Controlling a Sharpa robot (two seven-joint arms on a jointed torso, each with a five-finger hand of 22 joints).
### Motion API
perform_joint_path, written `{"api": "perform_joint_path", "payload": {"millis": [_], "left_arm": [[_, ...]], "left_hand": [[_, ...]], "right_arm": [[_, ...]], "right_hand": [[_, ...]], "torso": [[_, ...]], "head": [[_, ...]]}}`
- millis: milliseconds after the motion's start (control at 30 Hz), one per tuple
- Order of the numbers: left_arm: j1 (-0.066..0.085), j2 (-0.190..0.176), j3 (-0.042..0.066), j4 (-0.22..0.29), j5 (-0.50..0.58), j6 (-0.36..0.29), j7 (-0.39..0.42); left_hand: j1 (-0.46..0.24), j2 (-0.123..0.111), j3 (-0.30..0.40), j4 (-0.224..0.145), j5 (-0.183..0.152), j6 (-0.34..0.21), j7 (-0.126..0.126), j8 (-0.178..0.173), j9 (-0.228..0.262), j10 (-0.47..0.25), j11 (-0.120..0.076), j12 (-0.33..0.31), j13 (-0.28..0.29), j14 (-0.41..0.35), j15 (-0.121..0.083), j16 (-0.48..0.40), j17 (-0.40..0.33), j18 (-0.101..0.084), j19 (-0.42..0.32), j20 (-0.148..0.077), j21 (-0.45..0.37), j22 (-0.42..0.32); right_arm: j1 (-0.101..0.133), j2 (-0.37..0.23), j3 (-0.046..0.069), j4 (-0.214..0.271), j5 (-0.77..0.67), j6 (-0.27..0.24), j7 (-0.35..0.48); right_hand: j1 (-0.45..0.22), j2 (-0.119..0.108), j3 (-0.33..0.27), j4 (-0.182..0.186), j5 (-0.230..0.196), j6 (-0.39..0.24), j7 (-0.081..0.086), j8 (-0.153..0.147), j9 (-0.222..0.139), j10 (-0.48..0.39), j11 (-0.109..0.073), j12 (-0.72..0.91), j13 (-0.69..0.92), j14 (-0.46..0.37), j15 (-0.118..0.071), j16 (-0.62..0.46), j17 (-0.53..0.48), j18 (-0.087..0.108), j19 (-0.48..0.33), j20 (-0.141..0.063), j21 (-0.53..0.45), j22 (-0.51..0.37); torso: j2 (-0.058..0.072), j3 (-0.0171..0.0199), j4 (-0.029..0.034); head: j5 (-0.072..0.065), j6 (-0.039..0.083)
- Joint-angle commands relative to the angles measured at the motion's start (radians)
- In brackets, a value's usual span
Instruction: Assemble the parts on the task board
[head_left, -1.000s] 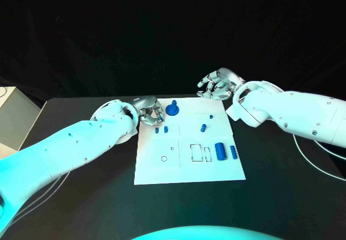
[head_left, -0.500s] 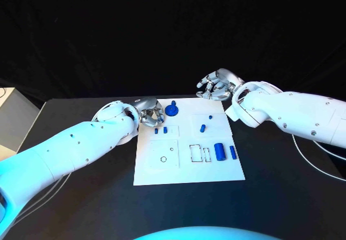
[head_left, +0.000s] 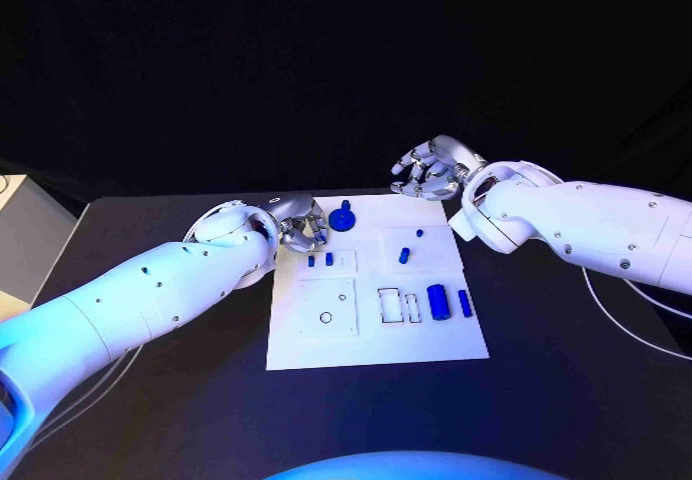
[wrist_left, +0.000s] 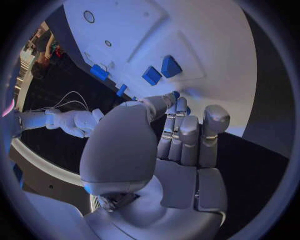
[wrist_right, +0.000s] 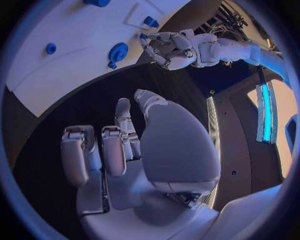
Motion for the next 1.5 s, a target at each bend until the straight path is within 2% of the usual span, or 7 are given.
{"api": "perform_joint_path", "payload": {"millis": [33,433,667,967,1133,1333,1500], "left_arm": [[-0.001,0.003,-0.001,-0.003,-0.013,0.014,-0.006],[-0.001,0.009,-0.002,-0.010,-0.016,0.015,-0.007],[-0.001,0.014,-0.009,-0.014,-0.009,0.017,-0.001],[-0.001,0.015,-0.019,-0.011,-0.005,0.035,0.008],[-0.001,0.013,-0.021,-0.012,-0.006,0.046,0.007],[-0.001,0.010,-0.023,-0.010,-0.008,0.048,0.007],[-0.001,0.010,-0.024,-0.008,-0.008,0.041,0.007]], "left_hand": [[-0.010,0.004,0.004,0.001,-0.003,0.003,0.001,-0.006,0.001,0.006,0.002,-0.005,-0.001,0.007,0.003,0.000,0.001,-0.009,0.003,0.002,0.005,0.001],[-0.007,0.007,0.007,-0.003,-0.003,0.004,0.001,-0.006,0.002,0.009,0.001,-0.007,0.000,0.008,0.002,0.001,0.002,-0.009,0.004,0.002,0.007,0.003],[-0.007,0.008,0.007,-0.004,-0.003,0.004,0.001,-0.006,0.003,0.009,0.002,-0.009,0.000,0.008,0.002,0.000,0.001,-0.009,0.003,0.002,0.006,0.001],[-0.009,0.009,0.007,-0.006,-0.003,0.008,0.001,-0.005,0.005,0.015,0.001,-0.011,0.002,0.006,0.002,-0.001,-0.003,-0.008,0.001,0.002,0.005,-0.001],[-0.009,0.009,0.007,-0.006,-0.003,0.009,0.001,-0.005,0.005,0.016,0.001,-0.011,0.002,0.006,0.002,-0.001,-0.004,-0.008,0.000,0.002,0.004,-0.002],[-0.009,0.011,0.007,-0.010,-0.003,0.013,-0.001,-0.004,0.008,0.021,0.000,-0.013,0.004,0.004,0.002,-0.002,-0.007,-0.008,-0.002,0.002,0.003,-0.003],[-0.009,0.011,0.007,-0.010,-0.003,0.013,-0.001,-0.004,0.008,0.022,0.000,-0.013,0.004,0.004,0.002,-0.002,-0.007,-0.007,-0.003,0.002,0.002,-0.005]], "right_arm": [[0.000,0.000,0.001,0.002,-0.008,0.004,0.006],[0.000,0.001,0.001,0.002,-0.008,0.004,0.006],[0.000,0.001,0.001,0.002,-0.008,0.004,0.006],[0.000,-0.001,0.001,0.002,-0.008,0.004,0.005],[0.000,-0.001,0.001,0.002,-0.008,0.004,0.005],[0.000,-0.001,0.001,0.003,-0.008,0.004,0.005],[0.000,-0.001,0.001,0.003,-0.008,0.004,0.005]], "right_hand": [[-0.003,-0.007,0.006,0.000,0.004,0.001,0.003,0.006,0.001,0.001,-0.006,-0.007,-0.001,0.062,-0.006,-0.007,0.095,0.012,0.083,-0.006,-0.007,0.205],[-0.003,-0.007,0.006,0.000,0.004,0.001,0.003,0.006,0.001,0.001,-0.006,-0.007,-0.001,0.062,-0.006,-0.007,0.095,0.012,0.083,-0.006,-0.007,0.205],[-0.003,-0.007,0.006,0.000,0.004,0.001,0.003,0.006,0.001,0.001,-0.006,-0.007,-0.001,0.062,-0.006,-0.007,0.095,0.012,0.083,-0.006,-0.007,0.205],[-0.003,-0.007,0.006,0.000,0.004,0.001,0.003,0.006,0.001,0.001,-0.006,-0.007,-0.001,0.062,-0.006,-0.007,0.095,0.012,0.083,-0.006,-0.007,0.205],[-0.003,-0.007,0.006,0.000,0.004,0.001,0.003,0.006,0.001,0.001,-0.006,-0.007,-0.001,0.062,-0.006,-0.007,0.095,0.012,0.083,-0.006,-0.007,0.205],[-0.003,-0.007,0.006,0.000,0.004,0.001,0.003,0.006,0.001,0.001,-0.006,-0.007,-0.001,0.062,-0.006,-0.007,0.095,0.012,0.083,-0.006,-0.007,0.205],[-0.003,-0.007,0.006,0.000,0.004,0.001,0.003,0.006,0.001,0.001,-0.006,-0.007,-0.001,0.062,-0.006,-0.007,0.095,0.012,0.083,-0.006,-0.007,0.205]], "torso": [[0.000,-0.0002,0.0003],[-0.001,-0.0002,0.0006],[-0.001,0.0005,-0.0006],[-0.001,-0.0003,0.0014],[-0.002,0.0004,0.0001],[-0.002,-0.0012,0.0011],[-0.001,-0.0009,0.0005]], "head": [[0.000,-0.001],[0.000,-0.003],[0.000,-0.004],[-0.002,-0.006],[-0.002,-0.007],[-0.002,-0.007],[0.000,-0.007]]}}
